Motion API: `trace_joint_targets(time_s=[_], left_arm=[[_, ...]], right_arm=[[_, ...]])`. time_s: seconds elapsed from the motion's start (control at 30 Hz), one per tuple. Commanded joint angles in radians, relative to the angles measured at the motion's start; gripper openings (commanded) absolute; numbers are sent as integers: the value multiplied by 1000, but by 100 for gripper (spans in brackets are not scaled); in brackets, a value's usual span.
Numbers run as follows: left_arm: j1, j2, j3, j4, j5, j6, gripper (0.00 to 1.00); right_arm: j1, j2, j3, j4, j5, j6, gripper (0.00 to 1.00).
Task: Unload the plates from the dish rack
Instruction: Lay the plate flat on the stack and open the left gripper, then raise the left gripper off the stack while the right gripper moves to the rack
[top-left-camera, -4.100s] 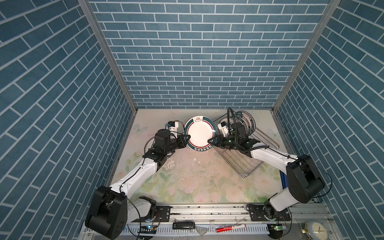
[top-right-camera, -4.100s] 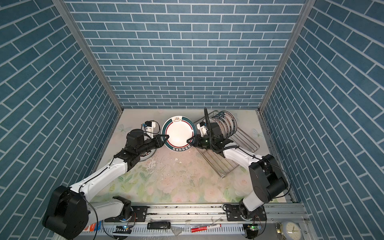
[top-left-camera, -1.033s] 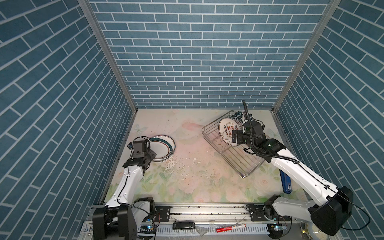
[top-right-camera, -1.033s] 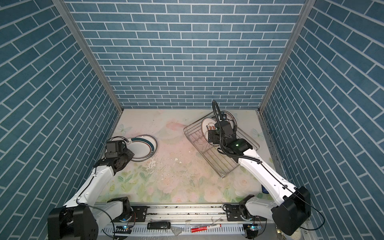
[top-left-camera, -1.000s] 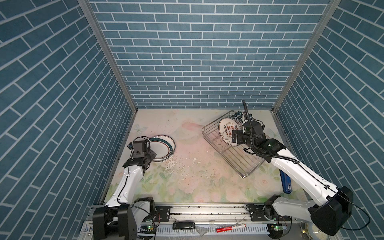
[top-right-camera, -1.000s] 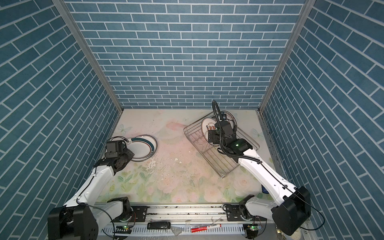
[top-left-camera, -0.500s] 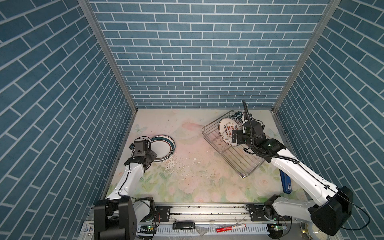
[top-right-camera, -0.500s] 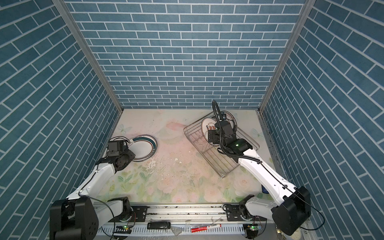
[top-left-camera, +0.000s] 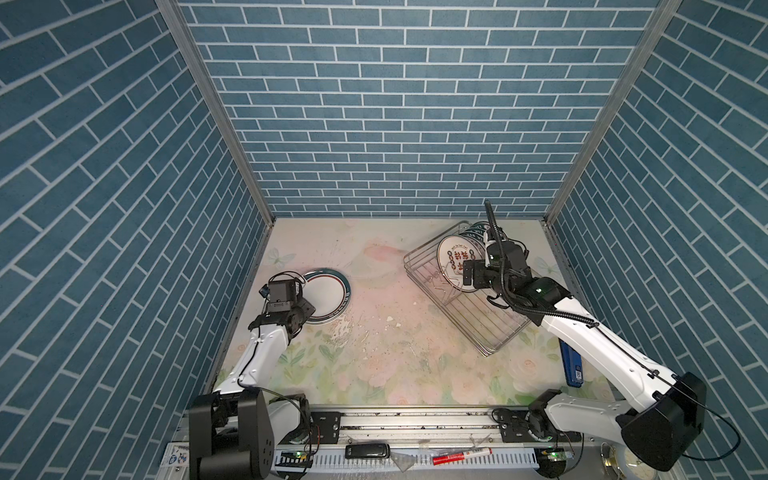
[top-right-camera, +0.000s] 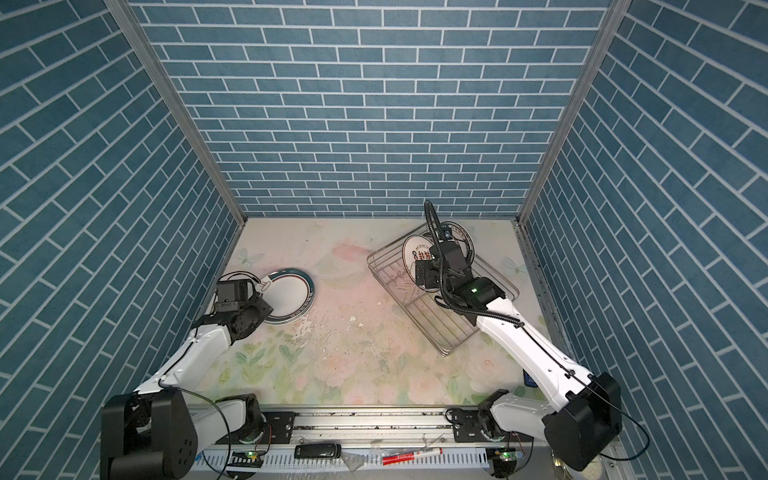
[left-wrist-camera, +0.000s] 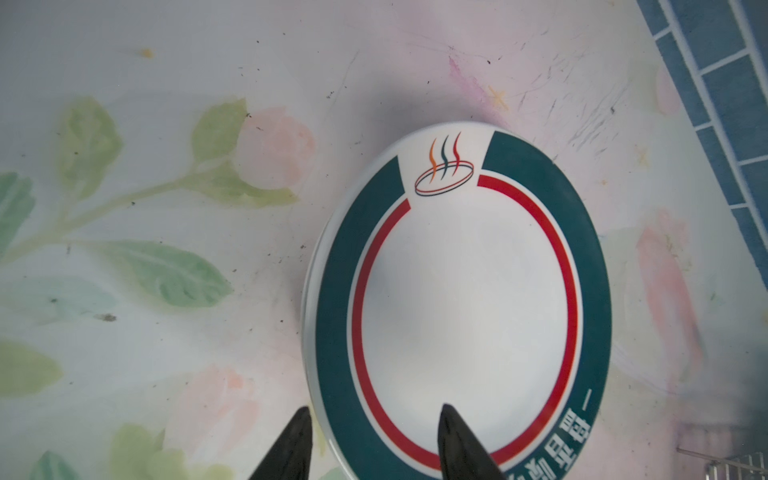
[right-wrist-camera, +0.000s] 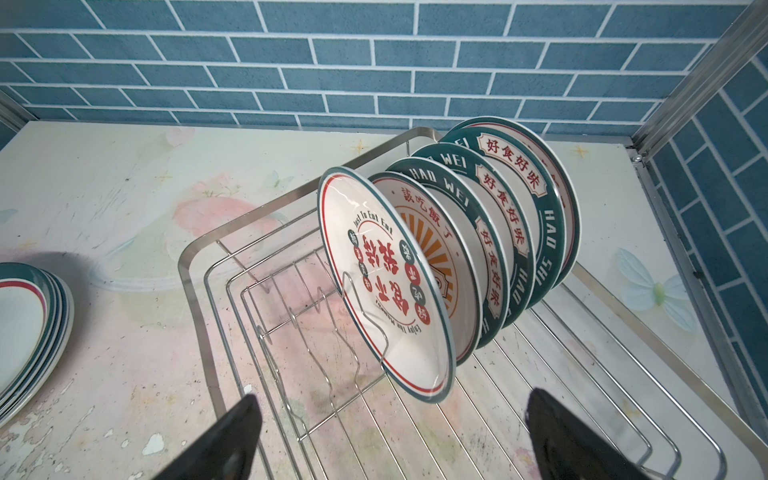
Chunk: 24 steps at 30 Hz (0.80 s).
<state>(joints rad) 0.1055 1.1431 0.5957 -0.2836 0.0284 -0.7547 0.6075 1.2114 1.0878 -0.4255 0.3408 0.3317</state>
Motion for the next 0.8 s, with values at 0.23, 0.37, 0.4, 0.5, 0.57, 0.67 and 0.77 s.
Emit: trace_joint_targets(time_s=[0.23, 0.37, 0.4, 0.5, 0.57, 0.67, 0.77], left_arm=[[5, -147, -44, 102, 58, 38, 98], [5, -136, -50, 150, 111, 28, 99], [4, -125, -45, 159, 129, 30, 99], [-9, -71, -15, 174, 174, 34, 99], [-18, -19, 8, 185, 222, 24, 99], [-41, 52, 18, 228, 271, 5, 99], [-97, 113, 73, 206, 265, 31, 99]], right_arm=[[-18, 30, 14, -17, -46, -65, 99], [-38, 58, 20, -23, -31, -62, 99], [-44, 67, 21, -23, -33, -63, 99], [-55, 94, 27, -18, -54, -65, 99], [-57, 113, 33, -17, -59, -66, 98], [-61, 133, 40, -15, -60, -67, 94], [-66, 150, 40, -9, -71, -69, 87]])
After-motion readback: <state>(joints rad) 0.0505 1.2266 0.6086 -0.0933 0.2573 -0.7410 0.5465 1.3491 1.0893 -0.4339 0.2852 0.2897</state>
